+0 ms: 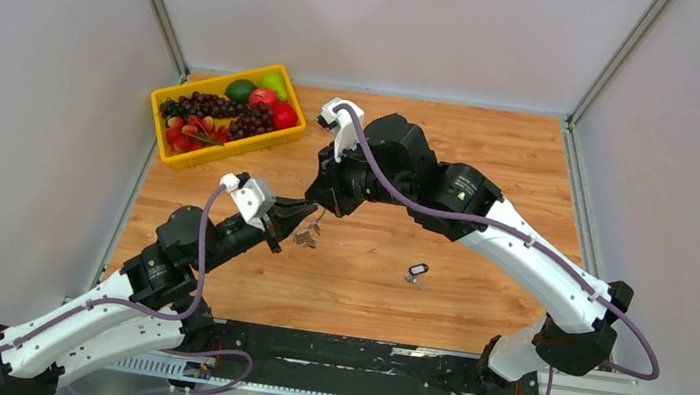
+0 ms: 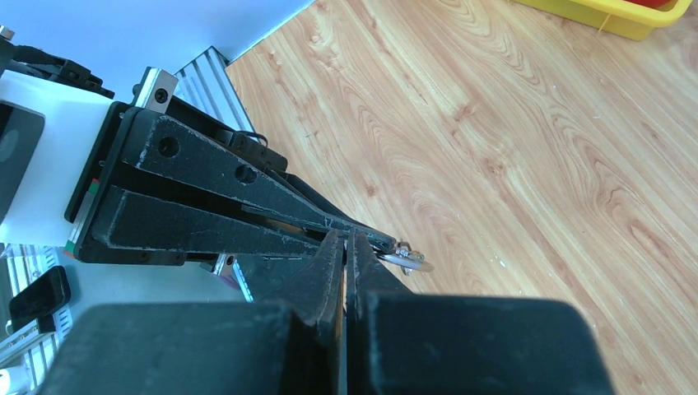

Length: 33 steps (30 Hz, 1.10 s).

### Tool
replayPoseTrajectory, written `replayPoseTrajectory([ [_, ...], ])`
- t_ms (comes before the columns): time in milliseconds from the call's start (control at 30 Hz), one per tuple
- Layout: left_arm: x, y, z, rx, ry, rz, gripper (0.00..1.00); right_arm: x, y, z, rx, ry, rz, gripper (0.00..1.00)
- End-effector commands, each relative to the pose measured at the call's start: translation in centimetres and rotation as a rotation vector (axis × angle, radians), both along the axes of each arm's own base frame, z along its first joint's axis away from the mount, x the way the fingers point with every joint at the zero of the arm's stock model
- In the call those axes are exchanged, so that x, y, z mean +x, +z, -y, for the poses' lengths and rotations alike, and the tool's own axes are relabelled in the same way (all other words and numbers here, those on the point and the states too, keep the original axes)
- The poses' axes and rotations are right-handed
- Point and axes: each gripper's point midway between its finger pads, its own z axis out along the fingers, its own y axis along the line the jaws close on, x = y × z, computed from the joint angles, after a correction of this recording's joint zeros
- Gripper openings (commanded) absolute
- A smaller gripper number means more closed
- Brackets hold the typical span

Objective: Put the keys on the keyring

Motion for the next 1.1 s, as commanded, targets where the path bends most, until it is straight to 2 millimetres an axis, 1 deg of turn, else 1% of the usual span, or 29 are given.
replayPoseTrajectory([
  [0, -0.1, 2.9, -0.5, -0.068, 0.011, 0.04, 0.0, -0.7, 2.4, 0.5, 0.075, 0.006, 0.015, 0.0],
  [33, -0.1, 2.9, -0.5, -0.066, 0.013, 0.042, 0.0, -0.6, 2.4, 0.6, 0.076, 0.004, 0.016, 0.0],
  [67, -0.1, 2.8, -0.5, -0.064, 0.014, 0.041, 0.0, -0.7, 2.4, 0.6, 0.077, 0.004, 0.016, 0.03],
  [133, -0.1, 2.8, -0.6, -0.06, 0.016, 0.042, 0.0, -0.7, 2.6, 0.7, 0.082, 0.004, 0.017, 0.12],
  [267, -0.1, 2.8, -0.8, -0.056, 0.024, 0.044, 0.0, -1.0, 2.6, 0.7, 0.086, 0.016, 0.013, 0.21],
  [333, -0.1, 2.9, -0.9, -0.058, 0.026, 0.047, 0.0, -1.0, 2.5, 0.7, 0.084, 0.017, 0.012, 0.24],
  [500, -0.3, 3.2, -1.0, -0.068, 0.022, 0.051, 0.0, -1.1, 2.5, 0.7, 0.088, 0.024, 0.01, 0.24],
  [867, -0.9, 3.5, -0.6, -0.086, -0.02, 0.045, 0.0, -1.1, 2.6, -0.1, 0.1, 0.05, 0.019, 0.26],
  [1067, -1.4, 3.8, -0.5, -0.099, -0.044, 0.048, 0.0, -1.2, 2.2, -0.4, 0.092, 0.068, 0.018, 0.27],
])
